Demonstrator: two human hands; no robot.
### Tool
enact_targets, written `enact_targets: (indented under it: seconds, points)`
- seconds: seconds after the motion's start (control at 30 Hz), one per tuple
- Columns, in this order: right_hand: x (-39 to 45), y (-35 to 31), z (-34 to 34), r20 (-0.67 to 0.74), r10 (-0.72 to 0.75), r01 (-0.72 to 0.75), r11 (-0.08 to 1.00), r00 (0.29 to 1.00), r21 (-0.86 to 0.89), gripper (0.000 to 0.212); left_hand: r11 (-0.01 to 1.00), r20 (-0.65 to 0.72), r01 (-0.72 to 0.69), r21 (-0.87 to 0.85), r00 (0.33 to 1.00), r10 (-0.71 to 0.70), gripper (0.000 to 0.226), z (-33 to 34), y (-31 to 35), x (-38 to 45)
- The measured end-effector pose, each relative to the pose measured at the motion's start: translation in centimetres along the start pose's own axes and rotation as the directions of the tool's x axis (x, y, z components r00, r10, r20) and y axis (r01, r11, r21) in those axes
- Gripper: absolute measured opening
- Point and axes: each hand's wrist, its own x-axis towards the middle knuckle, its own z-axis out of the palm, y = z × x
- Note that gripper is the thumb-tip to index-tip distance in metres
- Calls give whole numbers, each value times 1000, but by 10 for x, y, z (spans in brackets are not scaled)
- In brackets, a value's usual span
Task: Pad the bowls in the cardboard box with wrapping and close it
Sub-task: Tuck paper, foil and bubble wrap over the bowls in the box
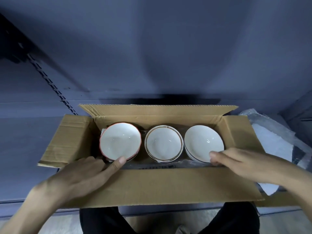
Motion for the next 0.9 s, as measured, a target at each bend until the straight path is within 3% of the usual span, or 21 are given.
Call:
enact_targets:
  seconds: [0.07,0.17,0.27,0.37,0.5,0.67,0.73,0.8,0.9]
  points:
    - [12,-34,-19,-121,24,-32,998,992,-63,80,1000,9,13,-10,1000,-13,77,0,-3,-1]
    - [7,-45,-11,-101,99,-122,958,990,-260,70,1000,-5,-21,-21,1000,20,80,-1,-2,-6]
    - [10,-70,-1,-104,93,-117,961,990,-250,75,998,-51,-35,-45,998,33,80,-2,-11,-10]
    - [12,-75,4,-123,85,-117,951,989,-285,71,998,-181,-55,-5,982,53,91,1,-23,-14]
    - [11,-63,8,-456,56,-203,938,888,-280,62,990,-335,-125,-67,937,95,92,2,-20,-22]
    - [16,-64,22,-187,80,-140,933,979,-332,63,965,-381,-254,58,888,257,73,3,28,-26]
    - [15,-63,26,-193,76,-126,957,978,-262,68,952,-434,-299,61,851,295,72,3,54,-21]
    - [11,-60,28,-341,5,-87,971,940,-225,54,930,-462,-365,32,820,338,78,1,82,-8]
    - [-1,-44,22,-660,-52,-55,988,749,-141,46,869,-471,-487,-82,788,397,72,-4,131,18]
